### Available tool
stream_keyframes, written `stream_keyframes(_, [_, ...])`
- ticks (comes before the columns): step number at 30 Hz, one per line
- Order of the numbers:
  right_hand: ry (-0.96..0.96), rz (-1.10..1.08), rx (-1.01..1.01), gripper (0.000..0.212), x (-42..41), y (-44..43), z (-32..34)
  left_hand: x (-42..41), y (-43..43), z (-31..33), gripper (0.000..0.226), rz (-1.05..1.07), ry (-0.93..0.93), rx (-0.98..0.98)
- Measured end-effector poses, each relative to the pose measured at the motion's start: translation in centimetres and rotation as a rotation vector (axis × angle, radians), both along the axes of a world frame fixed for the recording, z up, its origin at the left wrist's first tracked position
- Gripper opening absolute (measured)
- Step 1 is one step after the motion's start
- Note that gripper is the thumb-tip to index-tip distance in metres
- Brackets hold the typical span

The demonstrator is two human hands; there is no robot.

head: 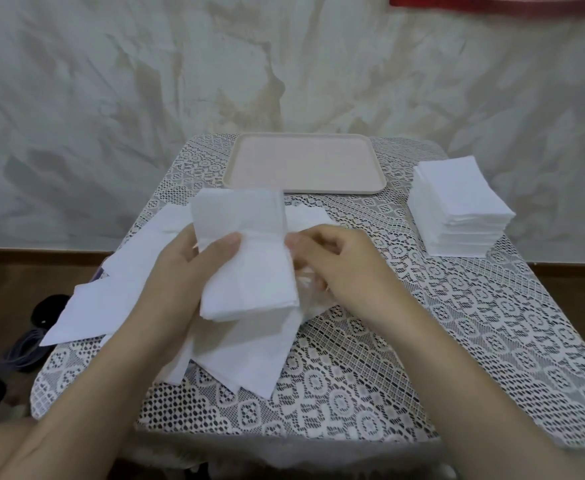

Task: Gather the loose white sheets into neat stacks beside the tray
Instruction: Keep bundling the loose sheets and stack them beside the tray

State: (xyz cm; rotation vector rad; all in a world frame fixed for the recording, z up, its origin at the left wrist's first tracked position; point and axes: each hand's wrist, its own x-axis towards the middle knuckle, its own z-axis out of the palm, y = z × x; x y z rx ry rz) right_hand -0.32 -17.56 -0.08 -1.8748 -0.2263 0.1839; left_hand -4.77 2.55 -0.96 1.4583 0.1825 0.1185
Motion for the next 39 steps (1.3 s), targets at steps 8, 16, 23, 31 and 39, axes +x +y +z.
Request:
stream_keyframes(8, [-0.339,-0.074,-0.676,0.035,5.1,-1.4,-2.9,1.6,0.4,-0.5,0.024,0.059,0.091,-0.021])
stream_keyframes(16, [-0.399,-0.058,-0.771,0.013,6.8,-0.7,-2.8,1.4,0.4,-0.5,0.024,0.052,0.106,-0.032])
stream_keyframes(23, [-0.553,-0.022,-0.879,0.014,1.8,-3.2,-0.3,1.0,0.3,-0.1,0.026,0.056,0.097,-0.044])
stream_keyframes(31, [-0.337,0.05,-0.634,0.034,-0.6,-4.3,-2.1,0.0,-0.3,0.0,0.025,0.057,0.093,-0.042])
stream_keyframes(39, [-0.17,-0.159,-0.556,0.035,3.3,-4.6,-2.4,0.5,0.0,-0.3,0.029,0.064,0.104,-0.014])
